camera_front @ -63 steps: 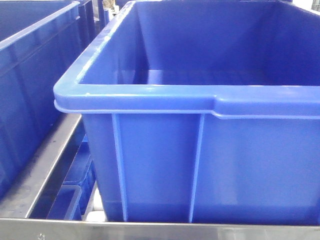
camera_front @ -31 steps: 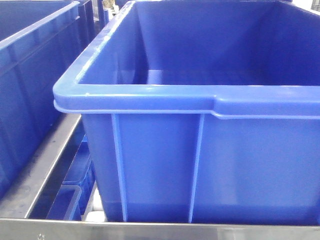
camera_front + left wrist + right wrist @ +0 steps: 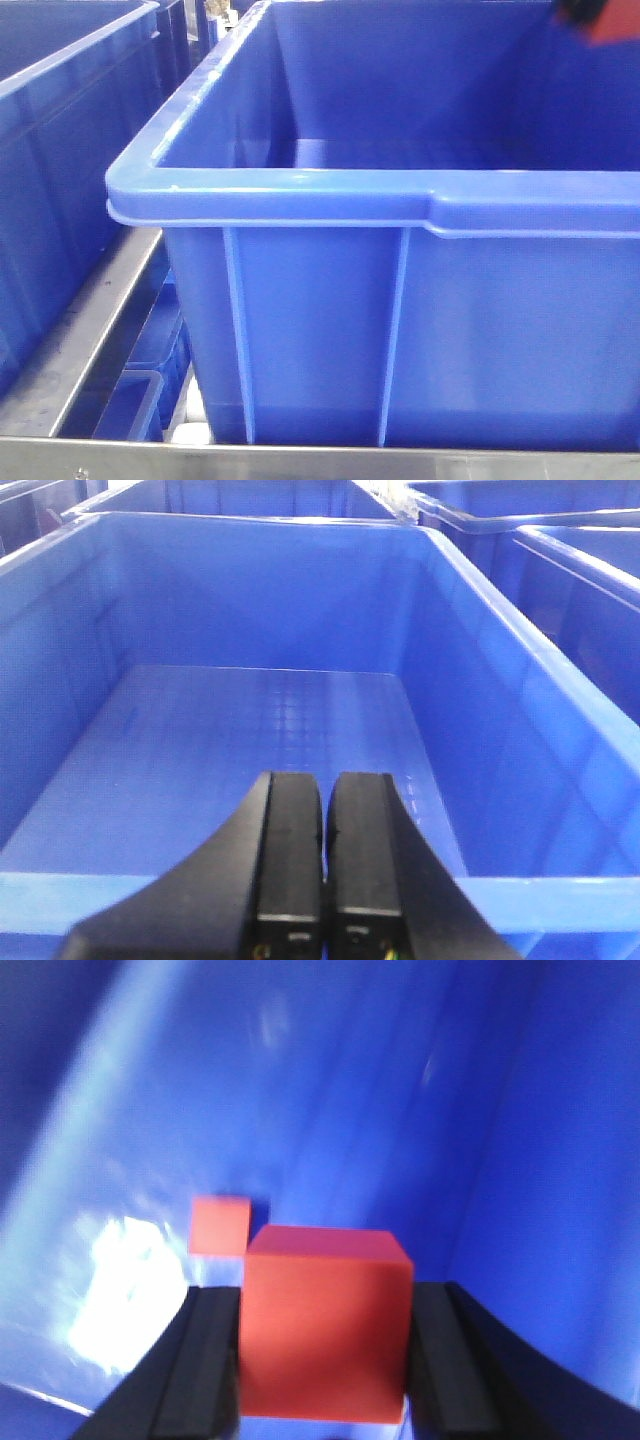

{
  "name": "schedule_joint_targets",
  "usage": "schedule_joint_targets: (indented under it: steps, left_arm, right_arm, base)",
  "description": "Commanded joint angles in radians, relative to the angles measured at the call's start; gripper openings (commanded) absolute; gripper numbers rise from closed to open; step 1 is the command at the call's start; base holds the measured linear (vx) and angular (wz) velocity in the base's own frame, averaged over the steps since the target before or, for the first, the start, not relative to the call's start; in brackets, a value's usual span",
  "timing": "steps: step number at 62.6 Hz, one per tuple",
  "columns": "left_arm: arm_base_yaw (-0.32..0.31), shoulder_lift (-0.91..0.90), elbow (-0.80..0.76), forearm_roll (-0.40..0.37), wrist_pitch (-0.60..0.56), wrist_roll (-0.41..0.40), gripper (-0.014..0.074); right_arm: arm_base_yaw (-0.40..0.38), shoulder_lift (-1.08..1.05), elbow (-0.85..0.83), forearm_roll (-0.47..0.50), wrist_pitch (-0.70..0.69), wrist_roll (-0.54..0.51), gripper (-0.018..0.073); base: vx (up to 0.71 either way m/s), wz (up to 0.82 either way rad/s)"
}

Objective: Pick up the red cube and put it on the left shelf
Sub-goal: 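Lower the right gripper into the blue bin beside the other red cube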

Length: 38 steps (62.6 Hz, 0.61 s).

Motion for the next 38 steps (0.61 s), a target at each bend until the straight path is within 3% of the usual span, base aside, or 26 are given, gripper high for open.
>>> schedule_joint_targets:
  steps: [1, 19, 38]
  left_arm:
    - [-0.005, -0.012, 0.024, -0.001, -0.071, -0.005, 0.0102]
    - [-0.005, -0.012, 0.024, -0.001, -0.071, -0.005, 0.0102]
    - [-0.005, -0.012, 0.024, -0.001, -0.071, -0.005, 0.0102]
  right_arm:
    - [-0.001, 0.057, -0.072, 0.004, -0.008, -0.014, 0.0107]
    - [-0.097, 0.203, -0.076, 0.113, -0.028, -0.082, 0.0107]
    - [-0.167, 0.282, -0.076, 0.12, -0.119, -0.129, 0.0107]
  base:
    - [0.0, 0.0]
    - [0.0, 0.0]
    - [0.0, 0.0]
